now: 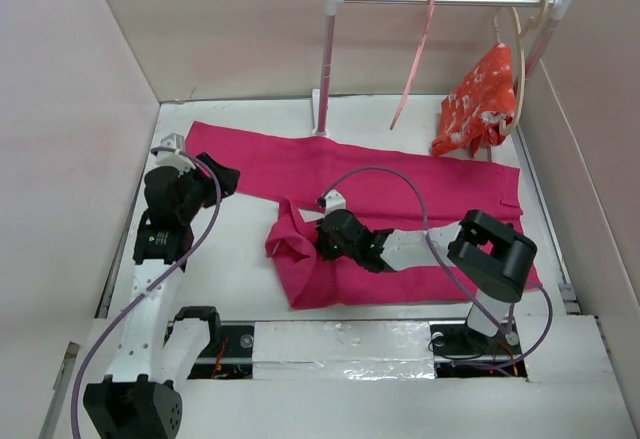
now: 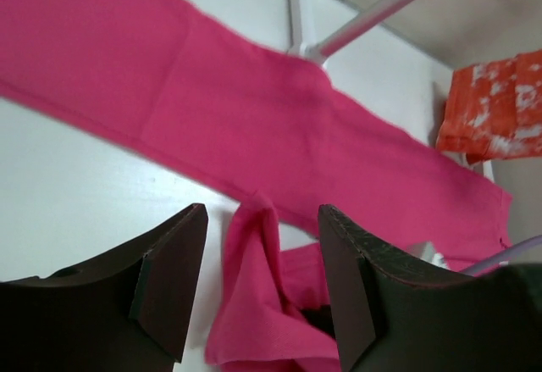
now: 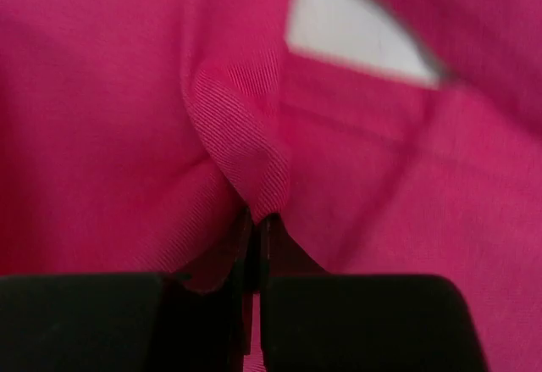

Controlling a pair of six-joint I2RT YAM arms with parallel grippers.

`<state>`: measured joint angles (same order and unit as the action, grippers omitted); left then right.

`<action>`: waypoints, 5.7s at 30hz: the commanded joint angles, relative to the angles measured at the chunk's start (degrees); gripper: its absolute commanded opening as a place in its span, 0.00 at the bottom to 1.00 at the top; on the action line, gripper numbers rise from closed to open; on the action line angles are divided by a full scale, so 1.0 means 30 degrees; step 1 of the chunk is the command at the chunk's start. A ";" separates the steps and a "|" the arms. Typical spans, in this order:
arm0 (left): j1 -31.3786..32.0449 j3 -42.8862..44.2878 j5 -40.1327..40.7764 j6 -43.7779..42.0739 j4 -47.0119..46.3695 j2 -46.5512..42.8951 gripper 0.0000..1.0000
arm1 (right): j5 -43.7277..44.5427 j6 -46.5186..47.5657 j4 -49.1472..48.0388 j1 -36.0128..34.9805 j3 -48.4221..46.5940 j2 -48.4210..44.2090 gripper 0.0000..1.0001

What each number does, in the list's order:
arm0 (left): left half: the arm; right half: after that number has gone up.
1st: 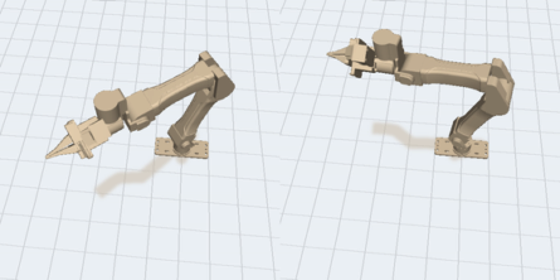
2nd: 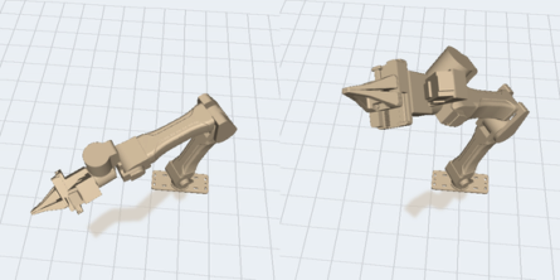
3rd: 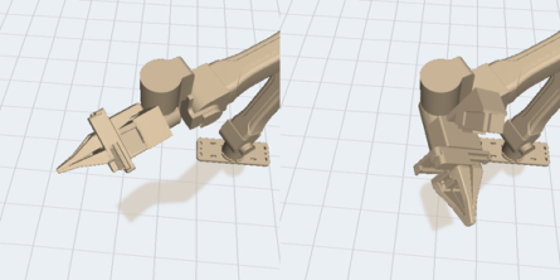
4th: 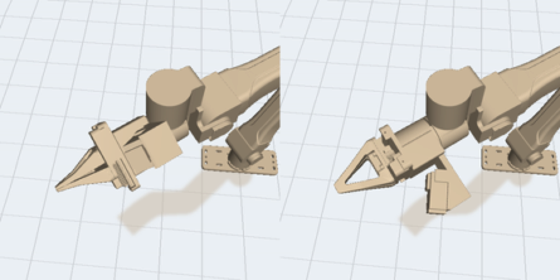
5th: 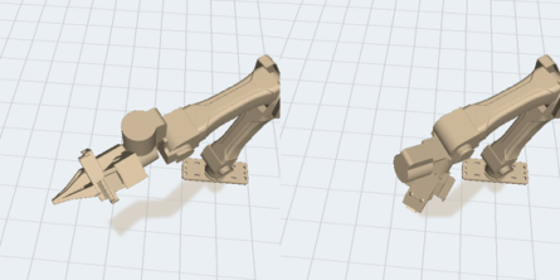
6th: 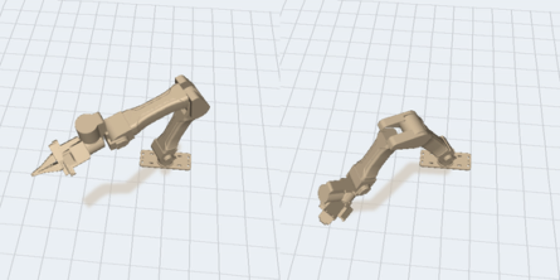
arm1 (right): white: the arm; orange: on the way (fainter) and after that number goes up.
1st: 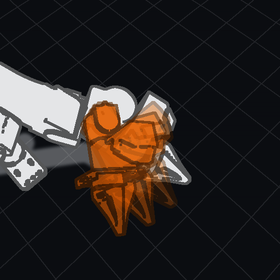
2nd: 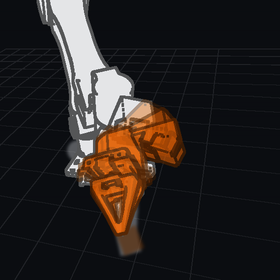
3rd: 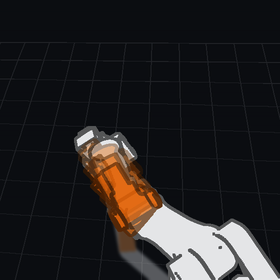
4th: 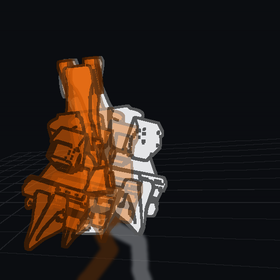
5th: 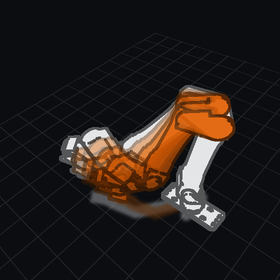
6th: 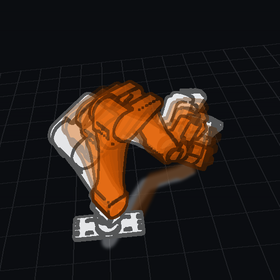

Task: Place the trousers on the hanger
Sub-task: Flatten out the trousers at the center of the board.

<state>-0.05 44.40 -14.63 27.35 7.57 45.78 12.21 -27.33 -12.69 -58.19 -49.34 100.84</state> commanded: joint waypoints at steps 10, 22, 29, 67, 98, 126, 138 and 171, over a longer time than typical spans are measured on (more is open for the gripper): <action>0.2404 -0.5481 -0.0755 0.2949 -0.3930 -0.0349 0.52 | 0.2055 -0.1787 0.0829 -0.0143 0.2823 -0.4783 0.11; 1.4017 -0.8118 1.2725 1.0767 -0.0129 -0.4210 0.59 | 0.2435 -0.2491 0.0363 -0.0143 0.4347 -0.4873 0.08; 1.8731 -0.9965 1.5354 1.6684 0.0843 -0.2403 0.59 | 0.2317 -0.2462 0.0011 -0.0143 0.4435 -0.4988 0.08; 2.1059 -1.0172 2.3423 2.6572 0.2169 0.1850 0.56 | 0.0297 -0.2373 -0.1308 -0.0143 0.5578 -0.5838 0.07; 1.8973 -1.1490 1.9820 2.2524 -0.1234 -0.0026 0.61 | 0.0325 -0.2520 -0.1074 -0.0319 0.5051 -0.6102 0.10; 1.8973 -0.5928 2.7078 1.8483 0.5260 -0.4619 0.00 | -0.0261 -0.1263 0.1091 -0.0670 0.1890 -0.6863 0.65; 1.9354 0.0549 2.8816 1.1930 0.8877 -1.1216 0.00 | 0.0181 -0.3861 0.4170 0.5385 0.6071 -1.4498 0.18; 1.8798 0.3130 2.5742 0.0697 0.6794 -1.2328 0.00 | -0.1518 -0.3374 0.5898 2.1870 0.7134 -1.5539 0.67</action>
<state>56.51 53.63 65.47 32.12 33.15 10.90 3.49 -42.19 0.73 -0.67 -24.93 52.82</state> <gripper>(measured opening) 0.029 0.637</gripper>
